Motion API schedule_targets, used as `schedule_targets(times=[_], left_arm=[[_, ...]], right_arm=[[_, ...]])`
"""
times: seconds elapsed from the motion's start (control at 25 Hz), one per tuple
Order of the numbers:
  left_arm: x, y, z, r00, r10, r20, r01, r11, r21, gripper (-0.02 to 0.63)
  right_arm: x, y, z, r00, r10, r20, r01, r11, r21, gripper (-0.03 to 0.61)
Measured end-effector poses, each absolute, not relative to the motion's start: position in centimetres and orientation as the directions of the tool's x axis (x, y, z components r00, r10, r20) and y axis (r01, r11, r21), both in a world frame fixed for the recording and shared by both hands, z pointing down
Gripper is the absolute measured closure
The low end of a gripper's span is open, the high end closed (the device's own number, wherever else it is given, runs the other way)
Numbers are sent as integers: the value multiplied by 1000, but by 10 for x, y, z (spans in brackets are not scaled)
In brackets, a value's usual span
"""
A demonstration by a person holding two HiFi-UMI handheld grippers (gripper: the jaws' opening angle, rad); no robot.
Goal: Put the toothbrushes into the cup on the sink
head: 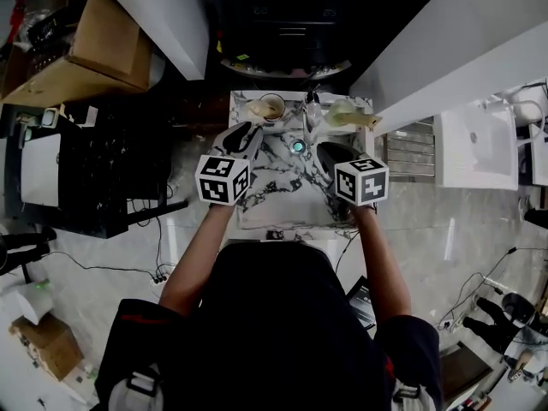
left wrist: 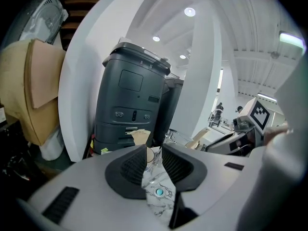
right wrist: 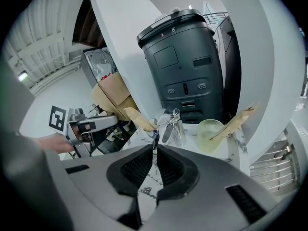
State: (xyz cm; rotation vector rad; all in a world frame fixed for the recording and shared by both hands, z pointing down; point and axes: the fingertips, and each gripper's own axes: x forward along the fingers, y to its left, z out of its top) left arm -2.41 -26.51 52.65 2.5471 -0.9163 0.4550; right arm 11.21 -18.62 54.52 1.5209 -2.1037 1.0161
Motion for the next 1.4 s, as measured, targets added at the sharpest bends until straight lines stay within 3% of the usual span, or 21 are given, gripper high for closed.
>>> schedule_targets(times=[0.12,0.32,1.08,1.4], left_arm=[[-24,-254,521,722,-552,417,-674,-699,241,564],[-15,-229,508,726,-565,392,-671,-706,226,591],[59,-140,490,741,-564,364,-658,-719,223,600],[50,-128,477,730,-585,354,-670,-715,199,600]], right_arm=[[111,-184,542,-383,-670,636,-918,195,-346,526],[114,-179,535,-416,-672,613,-905,241,-350,526],[149,-153,509,-518,-688,509,-855,401,-329,526],[139,-154,488,-541,-716,442,-841,440,-316,526]])
